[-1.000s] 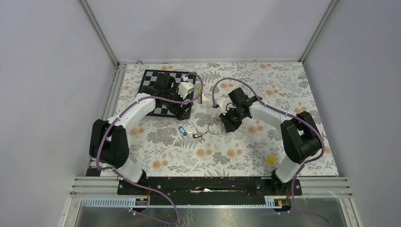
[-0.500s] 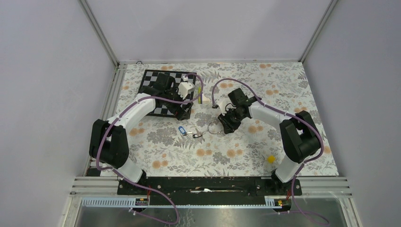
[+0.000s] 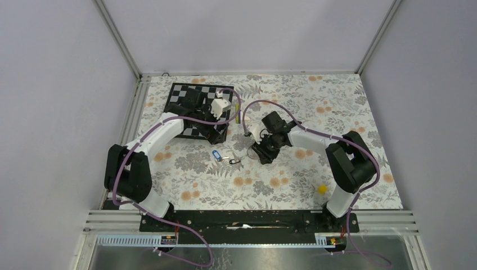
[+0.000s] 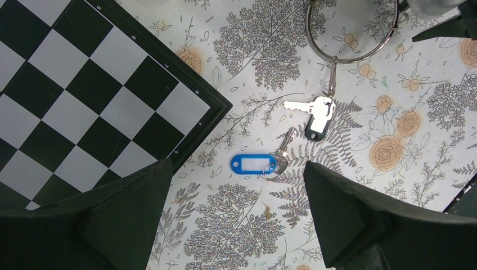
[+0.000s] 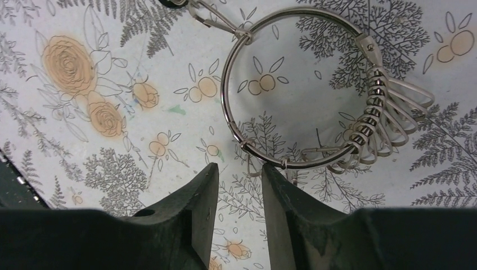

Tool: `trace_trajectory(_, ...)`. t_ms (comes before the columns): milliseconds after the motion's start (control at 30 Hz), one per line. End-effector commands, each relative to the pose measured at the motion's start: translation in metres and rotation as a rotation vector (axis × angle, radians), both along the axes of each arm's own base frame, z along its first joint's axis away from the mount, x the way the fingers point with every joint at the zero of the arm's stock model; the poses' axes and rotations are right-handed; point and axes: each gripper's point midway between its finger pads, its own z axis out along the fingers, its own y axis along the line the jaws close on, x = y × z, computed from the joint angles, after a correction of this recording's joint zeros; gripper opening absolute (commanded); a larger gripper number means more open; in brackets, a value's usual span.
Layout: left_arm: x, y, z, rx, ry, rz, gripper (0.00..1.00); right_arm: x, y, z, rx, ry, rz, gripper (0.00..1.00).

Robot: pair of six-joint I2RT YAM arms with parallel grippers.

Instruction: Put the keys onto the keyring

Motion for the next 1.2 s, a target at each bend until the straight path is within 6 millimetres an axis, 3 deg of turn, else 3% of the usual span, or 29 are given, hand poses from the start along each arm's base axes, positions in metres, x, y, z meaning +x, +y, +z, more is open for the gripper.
trace_trajectory(0,0.008,-0.001,0.02,-0.027,-0.081,-0.004,0.99,0.013,-0.004,-0.006,-0.052,-0.085,-0.01,0.42)
trace_trajectory(400,0.007,-0.002,0.017,-0.029,-0.07,-0.011,0.99,0.009,-0.003,-0.015,-0.072,-0.101,0.006,0.42)
trace_trajectory(867,0.006,-0.001,0.016,-0.025,-0.071,-0.015,0.99,0.012,-0.002,-0.014,-0.074,-0.119,0.009,0.25)
trace_trajectory(1167,0.006,-0.001,0.016,-0.025,-0.074,-0.022,0.99,0.011,-0.002,0.005,-0.045,-0.155,0.036,0.08)
